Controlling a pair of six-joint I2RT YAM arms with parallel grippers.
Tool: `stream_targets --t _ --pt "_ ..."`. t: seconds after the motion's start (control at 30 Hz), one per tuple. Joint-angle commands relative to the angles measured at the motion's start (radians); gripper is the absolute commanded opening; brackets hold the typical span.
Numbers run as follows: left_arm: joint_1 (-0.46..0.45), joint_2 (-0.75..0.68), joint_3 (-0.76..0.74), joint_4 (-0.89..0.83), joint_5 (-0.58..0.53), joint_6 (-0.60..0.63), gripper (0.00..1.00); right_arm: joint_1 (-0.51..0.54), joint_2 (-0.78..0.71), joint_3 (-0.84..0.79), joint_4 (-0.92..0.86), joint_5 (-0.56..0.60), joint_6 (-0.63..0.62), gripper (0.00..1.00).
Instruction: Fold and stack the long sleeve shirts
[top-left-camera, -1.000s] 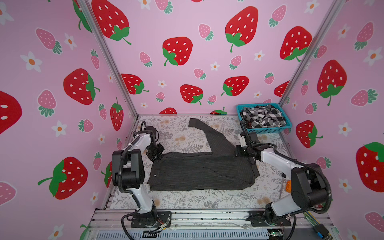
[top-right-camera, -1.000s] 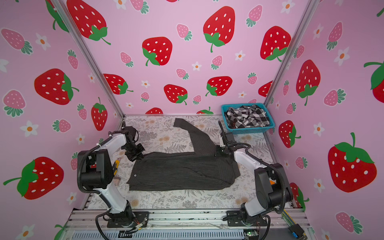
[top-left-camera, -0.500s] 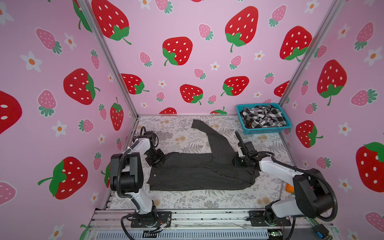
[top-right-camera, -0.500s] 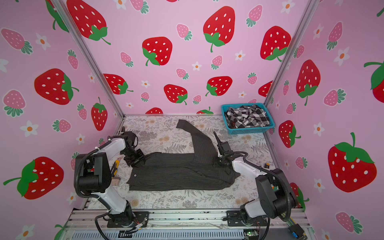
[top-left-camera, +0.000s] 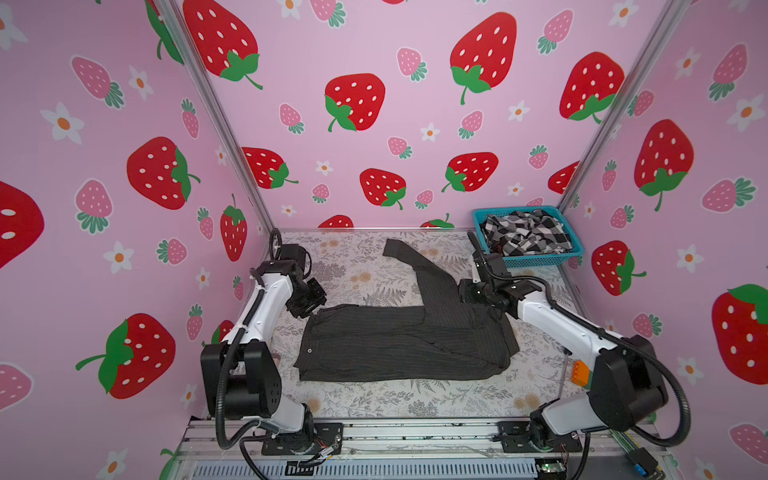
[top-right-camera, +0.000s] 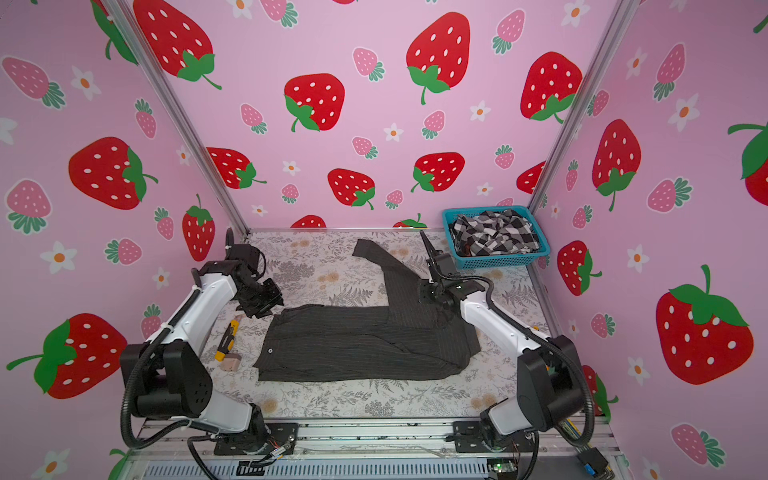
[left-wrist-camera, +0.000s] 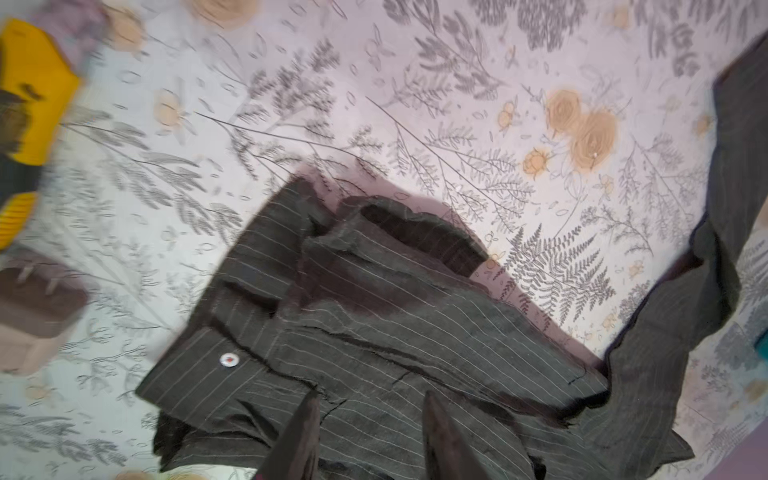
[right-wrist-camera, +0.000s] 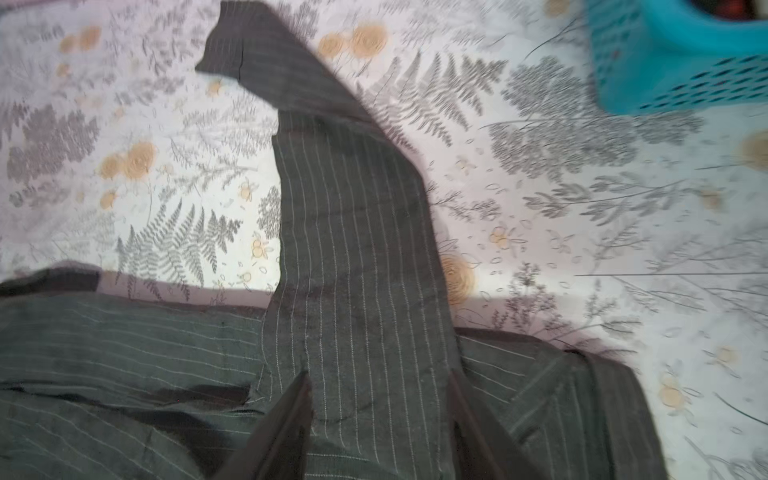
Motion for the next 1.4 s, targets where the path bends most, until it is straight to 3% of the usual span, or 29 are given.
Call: stream_targets --t 0.0,0.1,0.33,0.43,0.5,0.63,0.73,0.83,0.9,1.07,1.2,1.27,1.33,1.37 --pt "-0.063 0.109 -0.005 0.071 0.112 -0.06 0.37 0.025 0.08 -0.006 -0.018 -0.002 0.011 0.46" --pt "-0.072 0.182 -0.031 0.13 0.146 -0.091 0.27 0.018 0.113 -0.053 -0.009 0.018 0.033 0.41" --pt "-0.015 0.2 -0.182 0.17 0.053 -0.067 0.14 0.007 0.154 -0.166 0.028 -0.029 0.021 0.38" --pt "0.007 0.216 -0.197 0.172 0.069 -0.044 0.07 0.007 0.153 -0.067 -0.027 -0.006 -0.027 0.39" --pt "0.006 0.217 -0.178 0.164 0.081 -0.035 0.0 0.009 0.163 0.058 -0.068 0.009 -0.075 0.46" --pt "-0.012 0.169 -0.088 0.105 0.094 -0.024 0.0 0.013 0.249 0.309 -0.113 0.039 -0.172 0.71" --pt "-0.036 0.109 -0.004 0.044 0.085 -0.007 0.18 0.019 0.382 0.452 -0.099 0.024 -0.265 0.75" --pt "-0.054 0.043 0.059 0.002 0.07 0.008 0.29 0.03 0.502 0.564 -0.086 0.016 -0.353 0.77" --pt "-0.065 -0.01 0.066 0.014 0.08 0.002 0.31 0.027 0.559 0.614 -0.063 0.023 -0.371 0.81" --pt "-0.101 -0.123 0.018 0.104 0.105 -0.004 0.27 0.015 0.8 0.89 -0.134 -0.021 -0.369 0.85" --pt "-0.117 -0.175 -0.051 0.168 0.146 -0.047 0.29 0.019 0.922 1.029 -0.151 -0.011 -0.341 0.86" --pt "-0.124 -0.181 -0.082 0.185 0.144 -0.06 0.3 0.033 0.966 1.075 -0.174 0.055 -0.341 0.85" --pt "-0.134 -0.176 -0.11 0.201 0.139 -0.053 0.3 0.033 0.99 1.094 -0.181 0.04 -0.34 0.75" --pt "-0.135 -0.17 -0.123 0.209 0.142 -0.054 0.29 0.034 1.002 1.104 -0.188 0.033 -0.338 0.63"
